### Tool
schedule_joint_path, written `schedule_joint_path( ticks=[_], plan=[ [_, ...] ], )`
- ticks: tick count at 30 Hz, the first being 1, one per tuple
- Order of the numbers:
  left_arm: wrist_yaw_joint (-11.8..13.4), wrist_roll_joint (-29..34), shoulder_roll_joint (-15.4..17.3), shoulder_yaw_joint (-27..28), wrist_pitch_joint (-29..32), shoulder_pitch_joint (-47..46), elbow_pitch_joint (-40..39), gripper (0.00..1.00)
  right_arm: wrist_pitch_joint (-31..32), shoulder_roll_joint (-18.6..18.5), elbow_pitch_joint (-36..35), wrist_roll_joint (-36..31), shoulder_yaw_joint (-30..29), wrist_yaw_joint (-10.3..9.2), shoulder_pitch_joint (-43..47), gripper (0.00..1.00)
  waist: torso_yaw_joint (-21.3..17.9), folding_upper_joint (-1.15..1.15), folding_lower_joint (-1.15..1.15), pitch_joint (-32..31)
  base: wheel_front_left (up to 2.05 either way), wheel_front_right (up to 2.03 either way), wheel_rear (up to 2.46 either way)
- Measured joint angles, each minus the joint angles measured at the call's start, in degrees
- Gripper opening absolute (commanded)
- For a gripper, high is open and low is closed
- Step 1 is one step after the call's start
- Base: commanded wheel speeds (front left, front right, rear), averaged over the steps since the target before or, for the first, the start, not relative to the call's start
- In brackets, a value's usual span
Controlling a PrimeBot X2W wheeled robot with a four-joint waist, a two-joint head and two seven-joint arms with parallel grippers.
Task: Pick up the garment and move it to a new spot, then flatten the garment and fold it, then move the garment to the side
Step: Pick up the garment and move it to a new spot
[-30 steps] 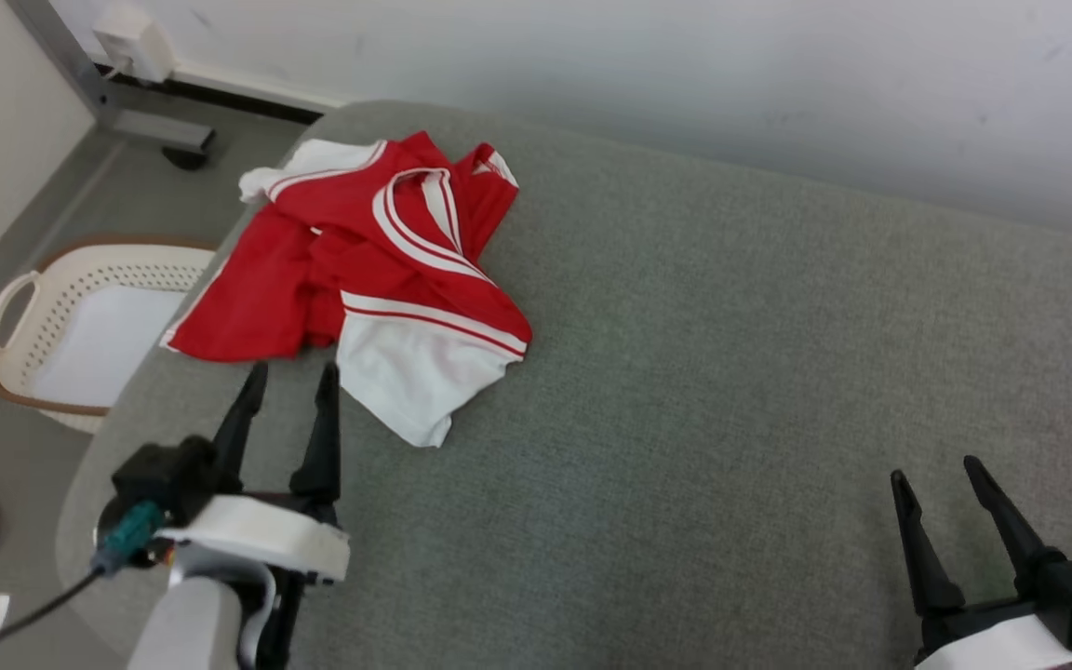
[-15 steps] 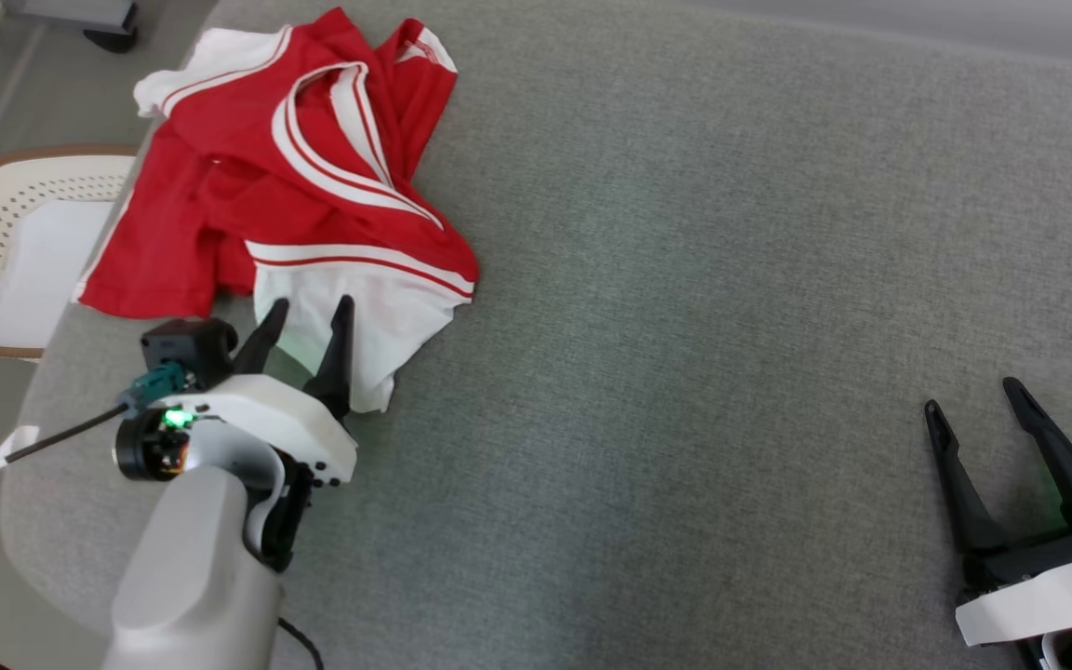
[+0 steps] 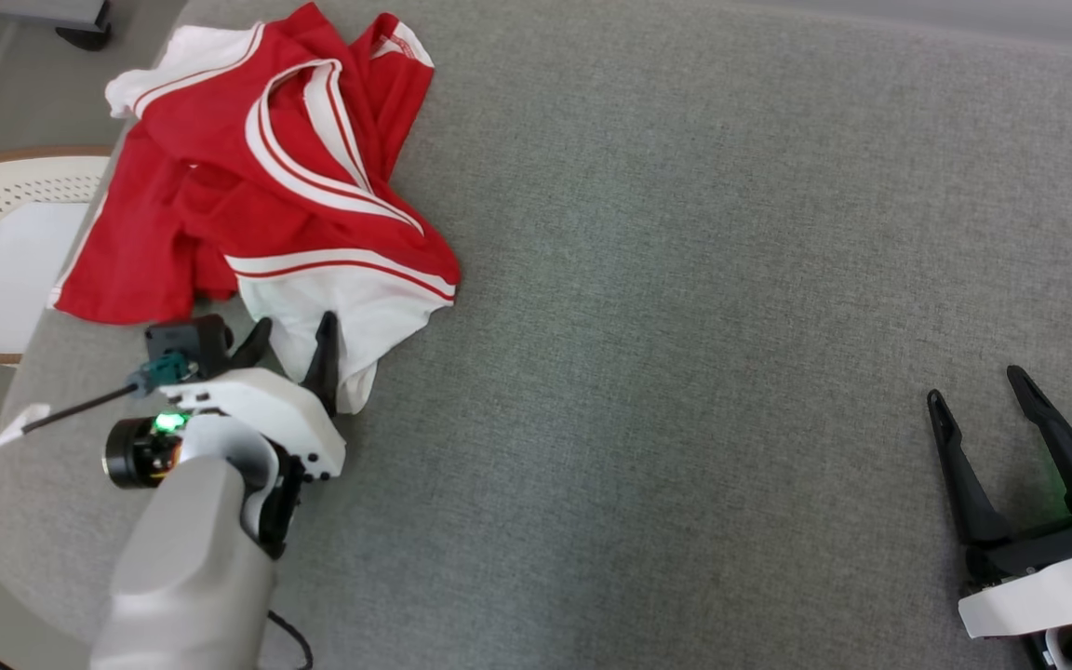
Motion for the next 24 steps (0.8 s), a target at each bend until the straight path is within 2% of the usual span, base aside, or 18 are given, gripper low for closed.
schedule_joint_path(
  ticks=[1, 2, 3, 9, 13, 18, 24],
  plan=[
    [-0.4, -0.1, 0.0, -0.5, 0.3, -0.5, 0.6, 0.74, 0.0, 0.0, 0.0, 0.0, 0.1, 0.0, -0.1, 1.0, -0.1, 0.0, 0.0, 0.0, 0.0, 0.0, 0.0],
    [-0.5, -0.3, -0.1, -0.9, 0.5, -1.0, 1.2, 0.74, 0.0, 0.0, 0.0, 0.0, 0.2, 0.0, -0.1, 1.0, -0.3, 0.0, 0.0, 0.0, 0.0, 0.0, 0.0],
    [-0.7, -0.4, -0.1, -1.2, 0.6, -1.4, 1.7, 0.0, 0.0, 0.0, 0.0, 0.0, 0.3, 0.0, -0.2, 1.0, -0.4, 0.0, 0.0, -0.1, 0.0, 0.0, 0.0],
    [-1.4, -2.9, -0.5, -2.2, 0.4, -2.4, 3.2, 0.0, 0.0, 0.4, 0.8, 0.3, 0.1, 0.0, -0.1, 1.0, -1.2, 0.0, 0.0, -1.3, 0.0, 0.0, 0.0],
    [-1.7, -5.2, -1.1, -2.6, -1.4, -2.4, 1.3, 0.0, 0.3, 1.4, 1.6, 0.6, -0.3, -0.03, 0.9, 1.0, -1.6, 0.0, 0.01, -3.0, 0.0, 0.0, 0.0],
    [-1.9, -8.8, -1.1, -5.4, -2.1, -2.4, -6.9, 0.0, 0.3, 3.4, 2.5, 1.6, 0.3, -0.04, 2.3, 1.0, -2.2, 0.0, 0.01, -6.0, 0.0, 0.0, 0.0],
    [-1.9, -11.9, 2.2, -6.3, 0.9, -1.7, -19.1, 0.0, 0.3, 6.0, 3.4, 2.7, 1.8, -0.04, 3.3, 1.0, -3.8, 0.0, 0.0, -10.7, 0.0, 0.0, 0.0]
  ],
)
